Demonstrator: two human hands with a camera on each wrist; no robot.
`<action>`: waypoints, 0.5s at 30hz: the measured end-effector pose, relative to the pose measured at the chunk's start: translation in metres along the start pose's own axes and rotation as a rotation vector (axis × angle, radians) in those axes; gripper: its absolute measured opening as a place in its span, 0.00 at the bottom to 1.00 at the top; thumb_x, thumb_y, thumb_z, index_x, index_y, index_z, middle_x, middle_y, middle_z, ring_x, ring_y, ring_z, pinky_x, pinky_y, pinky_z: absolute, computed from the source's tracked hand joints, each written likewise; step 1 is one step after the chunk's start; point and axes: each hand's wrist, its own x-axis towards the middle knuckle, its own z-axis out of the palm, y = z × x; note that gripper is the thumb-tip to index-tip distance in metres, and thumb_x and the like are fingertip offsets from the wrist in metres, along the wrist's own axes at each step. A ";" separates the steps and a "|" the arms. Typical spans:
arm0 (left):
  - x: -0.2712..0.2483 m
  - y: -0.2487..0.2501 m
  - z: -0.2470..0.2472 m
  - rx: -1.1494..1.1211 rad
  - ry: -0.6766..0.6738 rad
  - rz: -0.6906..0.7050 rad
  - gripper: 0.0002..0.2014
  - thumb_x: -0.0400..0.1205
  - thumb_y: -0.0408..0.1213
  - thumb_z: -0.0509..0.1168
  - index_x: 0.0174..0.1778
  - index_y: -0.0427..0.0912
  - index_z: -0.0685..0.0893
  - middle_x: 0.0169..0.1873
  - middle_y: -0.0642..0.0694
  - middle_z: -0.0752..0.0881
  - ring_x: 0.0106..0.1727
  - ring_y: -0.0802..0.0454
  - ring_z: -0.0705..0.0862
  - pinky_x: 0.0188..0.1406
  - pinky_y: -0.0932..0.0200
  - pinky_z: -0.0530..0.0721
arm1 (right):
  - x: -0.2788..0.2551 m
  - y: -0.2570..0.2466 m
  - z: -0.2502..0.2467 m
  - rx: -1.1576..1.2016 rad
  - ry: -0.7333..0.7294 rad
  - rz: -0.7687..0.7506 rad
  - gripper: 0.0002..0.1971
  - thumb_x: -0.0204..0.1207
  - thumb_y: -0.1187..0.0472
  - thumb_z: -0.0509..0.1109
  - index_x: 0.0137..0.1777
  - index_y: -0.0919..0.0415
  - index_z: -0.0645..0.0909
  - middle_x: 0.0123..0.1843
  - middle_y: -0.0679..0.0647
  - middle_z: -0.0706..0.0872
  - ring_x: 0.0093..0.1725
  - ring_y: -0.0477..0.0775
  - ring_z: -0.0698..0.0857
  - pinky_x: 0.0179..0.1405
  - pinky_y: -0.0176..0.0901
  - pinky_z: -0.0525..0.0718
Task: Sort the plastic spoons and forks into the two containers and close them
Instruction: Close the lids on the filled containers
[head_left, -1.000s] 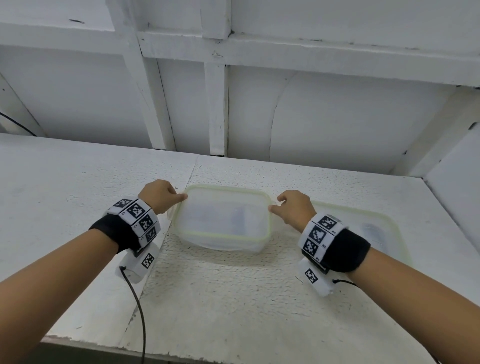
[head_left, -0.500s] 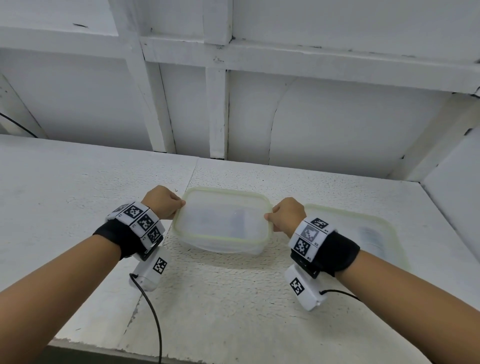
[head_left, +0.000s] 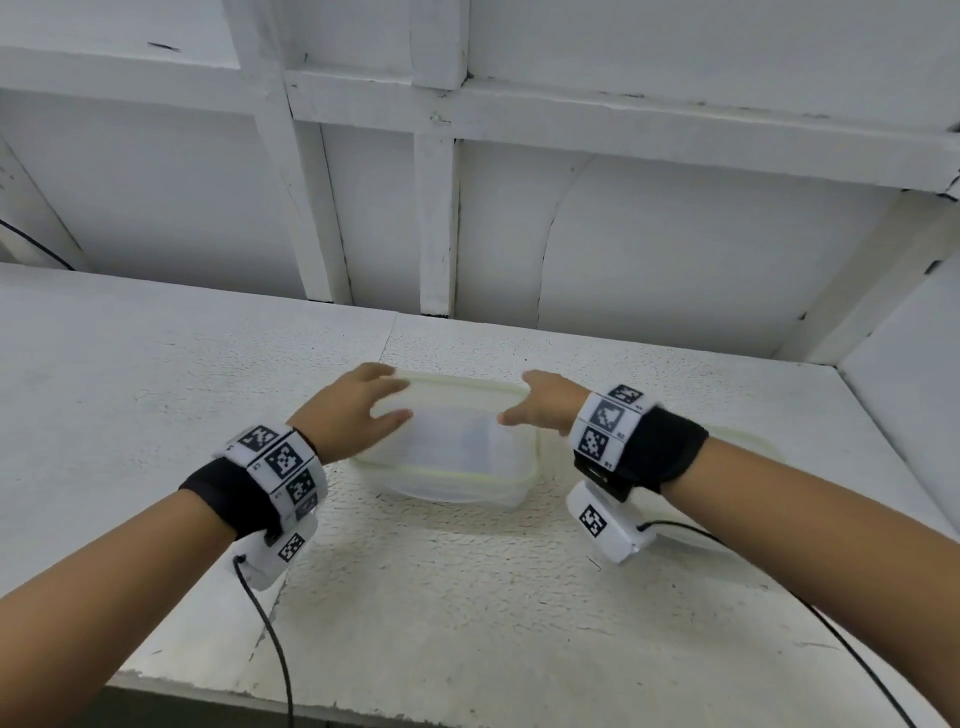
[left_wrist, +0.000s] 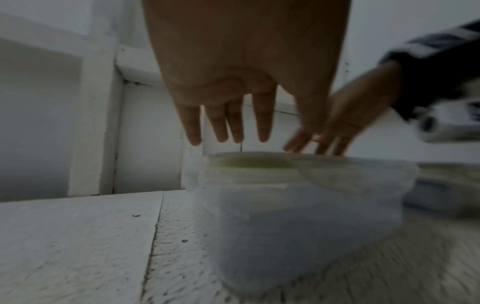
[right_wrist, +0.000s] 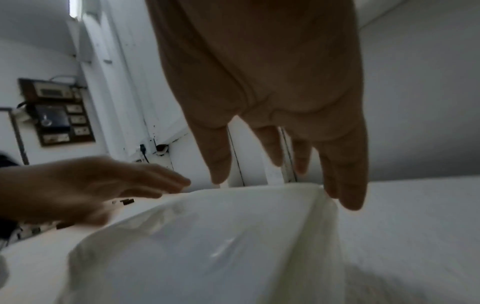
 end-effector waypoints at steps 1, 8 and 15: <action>-0.006 0.003 0.001 -0.003 -0.071 0.080 0.33 0.77 0.57 0.64 0.76 0.47 0.70 0.78 0.47 0.64 0.77 0.51 0.65 0.75 0.57 0.62 | 0.004 -0.008 -0.004 -0.082 -0.014 -0.061 0.35 0.79 0.51 0.67 0.80 0.65 0.58 0.80 0.60 0.63 0.77 0.60 0.67 0.71 0.48 0.69; -0.016 0.008 0.023 0.235 -0.197 0.184 0.44 0.74 0.62 0.65 0.81 0.52 0.54 0.83 0.54 0.48 0.82 0.54 0.51 0.79 0.57 0.58 | 0.045 -0.040 -0.006 -0.372 -0.151 -0.250 0.28 0.84 0.49 0.56 0.80 0.63 0.60 0.81 0.56 0.64 0.80 0.55 0.63 0.77 0.45 0.58; -0.018 0.010 0.030 0.203 -0.184 0.179 0.42 0.76 0.59 0.65 0.82 0.50 0.54 0.83 0.52 0.46 0.83 0.56 0.46 0.80 0.57 0.45 | 0.063 -0.038 0.001 -0.361 -0.151 -0.297 0.23 0.82 0.52 0.61 0.73 0.66 0.73 0.71 0.59 0.77 0.70 0.58 0.76 0.66 0.44 0.71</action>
